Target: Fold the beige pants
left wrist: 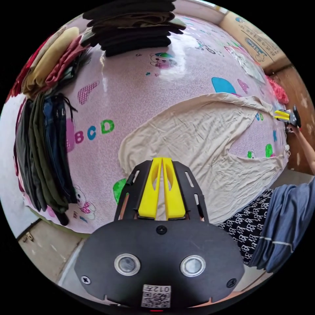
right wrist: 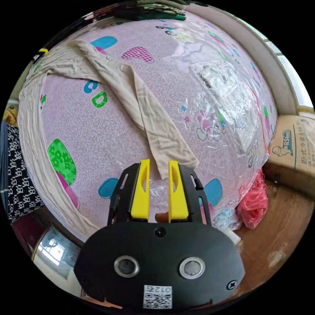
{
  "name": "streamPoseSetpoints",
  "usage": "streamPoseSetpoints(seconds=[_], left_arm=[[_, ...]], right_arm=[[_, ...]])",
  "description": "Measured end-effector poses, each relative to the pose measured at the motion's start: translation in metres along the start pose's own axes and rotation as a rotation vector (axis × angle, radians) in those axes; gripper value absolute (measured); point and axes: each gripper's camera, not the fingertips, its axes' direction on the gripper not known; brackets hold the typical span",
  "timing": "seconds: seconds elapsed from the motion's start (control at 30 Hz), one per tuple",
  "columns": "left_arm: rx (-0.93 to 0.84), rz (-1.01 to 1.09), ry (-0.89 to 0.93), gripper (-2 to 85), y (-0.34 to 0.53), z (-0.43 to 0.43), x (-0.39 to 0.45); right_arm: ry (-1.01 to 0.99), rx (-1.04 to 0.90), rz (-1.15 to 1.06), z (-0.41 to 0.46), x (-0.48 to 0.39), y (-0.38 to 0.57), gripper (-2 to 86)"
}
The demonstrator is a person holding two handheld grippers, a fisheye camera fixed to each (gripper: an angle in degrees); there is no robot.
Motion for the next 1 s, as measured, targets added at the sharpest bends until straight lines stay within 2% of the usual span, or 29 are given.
streamPoseSetpoints(seconds=[0.13, 0.23, 0.43, 0.6, 0.83, 0.93, 1.0], left_arm=[[0.028, 0.007, -0.063, 0.5, -0.016, -0.008, 0.010], [0.032, 0.014, -0.083, 0.9, -0.024, -0.012, 0.012], [-0.025, 0.055, -0.154, 3.3, -0.043, -0.009, 0.008], [-0.129, 0.215, -0.186, 6.0, -0.075, 0.005, 0.018], [-0.209, 0.427, -0.135, 8.3, -0.127, 0.022, 0.049], [-0.296, 0.477, -0.139, 7.0, -0.147, 0.039, 0.060], [-0.368, 0.486, -0.207, 3.6, -0.156, 0.053, 0.067]], right_arm=[[0.019, -0.048, -0.034, 0.015, -0.001, -0.018, 6.4], [0.049, -0.064, -0.009, 0.016, 0.007, -0.033, 1.9], [-0.045, -0.081, 0.046, 0.019, 0.029, -0.050, 0.4], [-0.128, -0.088, 0.121, 0.017, 0.059, -0.054, 0.2], [-0.162, -0.109, 0.160, 0.011, 0.083, -0.058, 0.1], [-0.181, -0.123, 0.191, 0.007, 0.096, -0.057, 0.1], [-0.194, -0.138, 0.194, -0.001, 0.105, -0.056, 0.1]])
